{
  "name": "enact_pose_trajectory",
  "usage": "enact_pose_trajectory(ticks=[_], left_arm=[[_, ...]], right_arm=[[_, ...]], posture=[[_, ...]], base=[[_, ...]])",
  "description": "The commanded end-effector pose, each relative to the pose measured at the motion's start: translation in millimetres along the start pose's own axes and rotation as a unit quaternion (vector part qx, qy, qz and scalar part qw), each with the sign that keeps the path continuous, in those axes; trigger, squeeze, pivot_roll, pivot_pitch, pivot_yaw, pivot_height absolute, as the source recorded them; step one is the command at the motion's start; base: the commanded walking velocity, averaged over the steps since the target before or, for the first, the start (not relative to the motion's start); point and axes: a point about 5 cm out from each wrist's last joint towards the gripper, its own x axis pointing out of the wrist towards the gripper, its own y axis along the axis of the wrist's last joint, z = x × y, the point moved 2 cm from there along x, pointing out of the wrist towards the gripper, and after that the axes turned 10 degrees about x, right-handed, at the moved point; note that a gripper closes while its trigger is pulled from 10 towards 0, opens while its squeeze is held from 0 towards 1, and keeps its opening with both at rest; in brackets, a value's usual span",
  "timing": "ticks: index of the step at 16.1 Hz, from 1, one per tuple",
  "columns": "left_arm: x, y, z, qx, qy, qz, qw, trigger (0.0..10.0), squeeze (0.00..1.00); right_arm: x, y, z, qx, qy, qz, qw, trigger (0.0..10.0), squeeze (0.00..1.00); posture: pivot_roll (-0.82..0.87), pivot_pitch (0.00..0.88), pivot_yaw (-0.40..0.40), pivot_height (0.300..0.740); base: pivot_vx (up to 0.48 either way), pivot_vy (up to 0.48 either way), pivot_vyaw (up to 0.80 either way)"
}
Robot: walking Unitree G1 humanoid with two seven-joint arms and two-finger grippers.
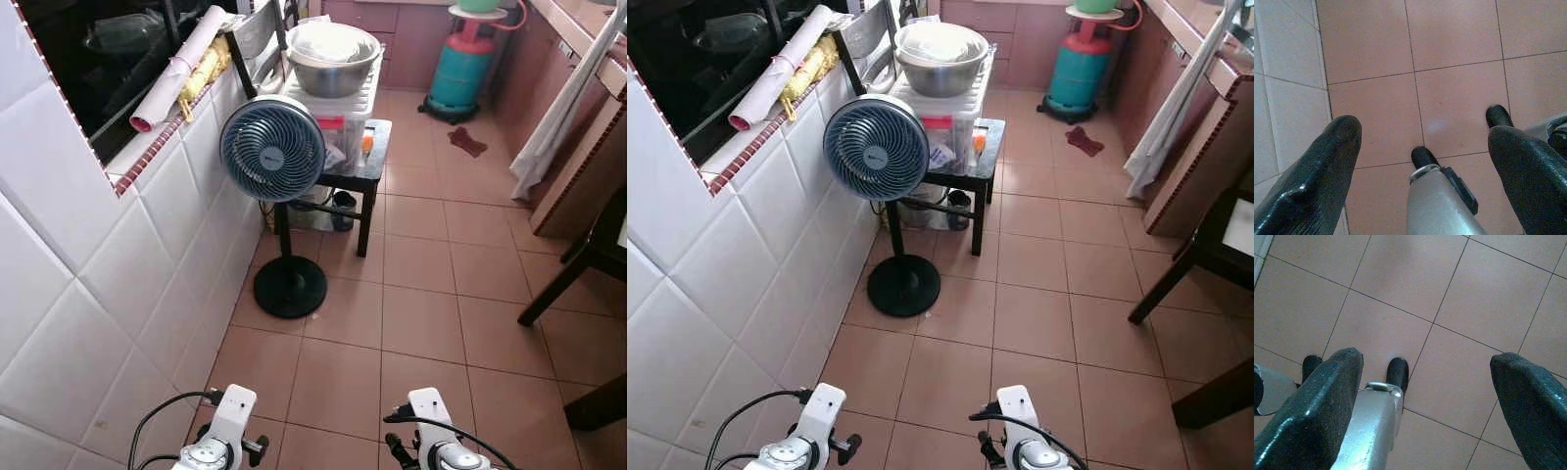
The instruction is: Setting the table
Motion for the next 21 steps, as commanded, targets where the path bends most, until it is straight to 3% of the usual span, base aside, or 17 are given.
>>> enact_pose_trajectory(ticks=[1, 7, 11, 14, 17, 21], left_arm=[[-0.3, -4.0, 1.0, 0.005, 0.000, -0.009, 1.000, 10.0, 0.00], [-0.5, -2.6, -0.1, 0.013, -0.004, -0.004, 1.000, 10.0, 0.00], [-7.5, -25.2, -17.7, 0.018, 0.004, -0.024, 1.000, 10.0, 0.00], [-9.5, -29.7, -23.1, 0.019, 0.007, -0.029, 0.999, 10.0, 0.00], [-7.5, -23.7, -20.5, 0.022, 0.006, -0.026, 0.999, 10.0, 0.00], [-1.5, -6.5, -5.8, 0.016, 0.001, -0.015, 1.000, 10.0, 0.00]], right_arm=[[-0.5, -7.2, -1.2, -0.001, 0.000, -0.010, 1.000, 10.0, 0.00], [-1.1, -15.8, -4.1, 0.002, -0.001, -0.017, 1.000, 10.0, 0.00], [-1.2, -16.9, -4.0, 0.003, -0.002, -0.018, 1.000, 10.0, 0.00], [-1.2, -16.7, -4.1, 0.004, -0.001, -0.019, 1.000, 10.0, 0.00], [-1.2, -16.9, -4.1, 0.005, -0.001, -0.018, 1.000, 10.0, 0.00], [-1.3, -18.0, -5.3, 0.005, 0.002, -0.019, 1.000, 10.0, 0.00]], posture=[[-0.09, 0.000, 0.032, 0.740], [-0.09, 0.000, 0.034, 0.740], [-0.09, 0.000, 0.036, 0.740], [-0.09, 0.000, 0.035, 0.740], [-0.09, 0.000, 0.034, 0.740], [-0.09, 0.000, 0.035, 0.740]], base=[[0.000, 0.000, -0.74], [0.000, -0.304, -0.52], [0.000, -0.472, -0.48], [0.000, -0.469, -0.48], [0.000, -0.430, -0.30], [0.000, 0.000, 0.00]])
